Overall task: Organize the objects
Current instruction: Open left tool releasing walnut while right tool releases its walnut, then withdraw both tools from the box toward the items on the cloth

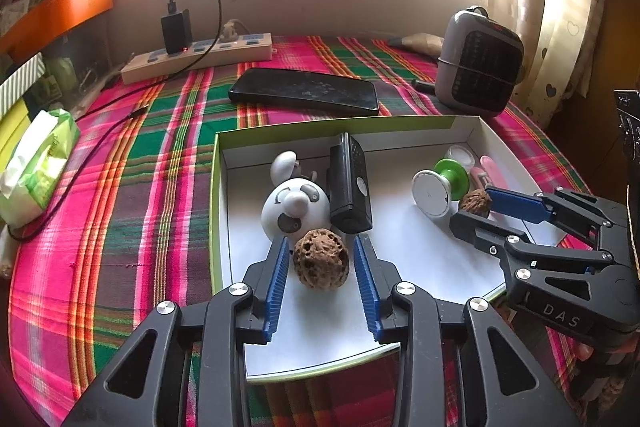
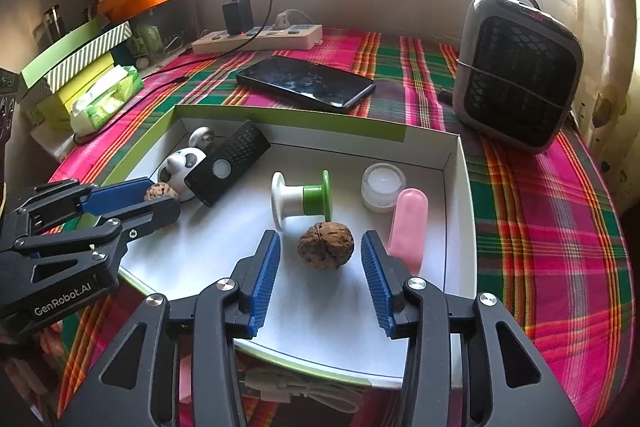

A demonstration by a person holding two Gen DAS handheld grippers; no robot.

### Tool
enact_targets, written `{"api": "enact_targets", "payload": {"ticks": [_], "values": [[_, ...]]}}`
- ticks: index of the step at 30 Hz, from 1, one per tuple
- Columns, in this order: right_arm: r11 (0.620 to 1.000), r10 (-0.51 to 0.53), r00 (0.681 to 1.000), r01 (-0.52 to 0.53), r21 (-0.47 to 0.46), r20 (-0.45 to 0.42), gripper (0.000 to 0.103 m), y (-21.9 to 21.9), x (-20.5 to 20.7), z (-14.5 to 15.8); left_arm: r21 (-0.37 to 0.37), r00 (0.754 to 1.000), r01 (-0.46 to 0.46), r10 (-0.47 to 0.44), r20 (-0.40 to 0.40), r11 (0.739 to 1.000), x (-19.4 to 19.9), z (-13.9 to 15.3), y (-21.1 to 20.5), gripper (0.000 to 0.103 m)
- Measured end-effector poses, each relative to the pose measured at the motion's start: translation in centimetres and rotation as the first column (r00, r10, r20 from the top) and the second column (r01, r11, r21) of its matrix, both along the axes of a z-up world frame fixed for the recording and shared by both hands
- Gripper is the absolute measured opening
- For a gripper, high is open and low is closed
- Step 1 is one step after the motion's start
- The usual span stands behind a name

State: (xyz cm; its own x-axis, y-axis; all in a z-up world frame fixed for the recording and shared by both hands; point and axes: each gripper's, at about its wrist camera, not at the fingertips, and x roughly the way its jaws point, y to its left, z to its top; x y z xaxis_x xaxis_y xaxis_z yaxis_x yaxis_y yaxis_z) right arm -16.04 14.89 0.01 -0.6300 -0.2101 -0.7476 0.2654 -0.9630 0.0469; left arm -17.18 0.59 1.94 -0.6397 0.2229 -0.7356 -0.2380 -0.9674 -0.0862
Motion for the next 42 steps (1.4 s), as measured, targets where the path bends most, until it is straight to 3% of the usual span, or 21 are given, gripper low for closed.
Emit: {"api": "enact_targets", "payload": {"ticks": [17,29,42], "values": [[0.999,-0.030,0.999,0.029,-0.033,-0.034,0.049,0.9,1.9,1.5,0.009,0.999,-0.003,0.004,-0.040,1.000,2.1,1.7,-0.1,0.035],[0.994,-0.099,0.993,0.096,-0.043,-0.069,0.049,3.2,4.8,2.7,0.060,0.996,0.026,-0.021,-0.082,0.998,5.4,3.1,0.5,0.035],[0.990,-0.140,0.988,0.137,-0.039,-0.063,0.049,4.8,7.4,2.3,0.113,0.987,0.159,-0.159,-0.013,0.981,7.3,1.8,3.4,0.039]]}}
